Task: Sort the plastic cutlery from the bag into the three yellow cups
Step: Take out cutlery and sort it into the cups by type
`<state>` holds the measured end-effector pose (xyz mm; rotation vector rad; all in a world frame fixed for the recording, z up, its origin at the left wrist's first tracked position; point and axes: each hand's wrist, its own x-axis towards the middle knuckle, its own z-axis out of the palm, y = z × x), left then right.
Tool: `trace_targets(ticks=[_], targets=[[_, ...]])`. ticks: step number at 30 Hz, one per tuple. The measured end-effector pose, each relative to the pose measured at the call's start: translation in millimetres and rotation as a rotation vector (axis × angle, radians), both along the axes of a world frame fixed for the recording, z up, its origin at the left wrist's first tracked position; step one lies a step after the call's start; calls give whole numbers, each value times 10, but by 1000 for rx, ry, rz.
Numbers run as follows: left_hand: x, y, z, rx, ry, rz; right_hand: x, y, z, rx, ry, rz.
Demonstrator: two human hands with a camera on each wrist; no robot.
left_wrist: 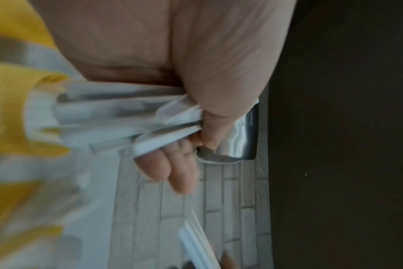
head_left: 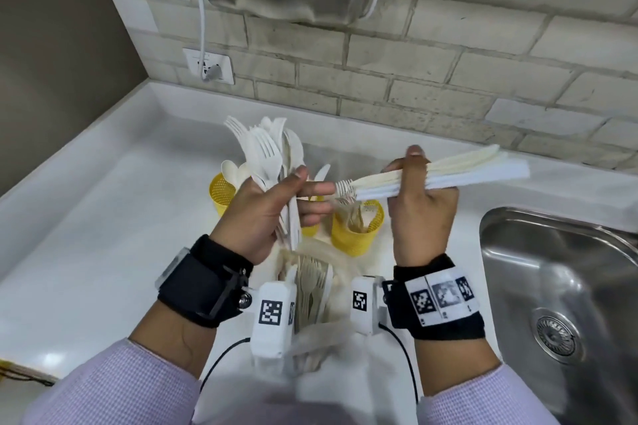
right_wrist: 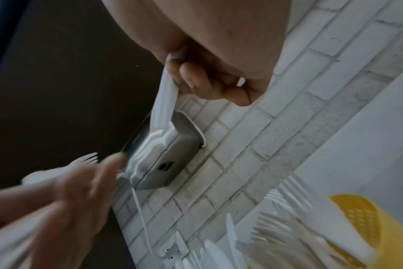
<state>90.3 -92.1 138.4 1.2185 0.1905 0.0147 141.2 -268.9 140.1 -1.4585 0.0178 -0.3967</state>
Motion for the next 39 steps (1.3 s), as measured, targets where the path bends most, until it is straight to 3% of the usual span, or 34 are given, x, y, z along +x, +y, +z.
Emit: trace_targets(ticks=[3, 8, 12, 15, 18, 27, 34, 39], targets=[[19, 201, -54, 168, -68, 155, 54, -52, -27, 101, 44, -77], [-5, 468, -218, 246, -72, 221, 93, -4, -85, 9, 69, -48], [-7, 468, -254, 262, -84, 218, 166, 246, -127, -192, 16, 51], [-13, 399, -227, 258, -101, 194, 298, 496, -234, -491, -38, 144], [-26, 329, -199, 275, -114, 179, 402, 717, -326, -775, 30, 220], [-97, 281, -164, 508, -206, 88, 370, 968, -352, -1134, 199, 392], [-96, 261, -142, 511, -259, 49, 409, 945, -274, -1215, 259, 448], [-84, 295, -160, 491, -290, 32, 419, 770, -169, -1071, 124, 383]])
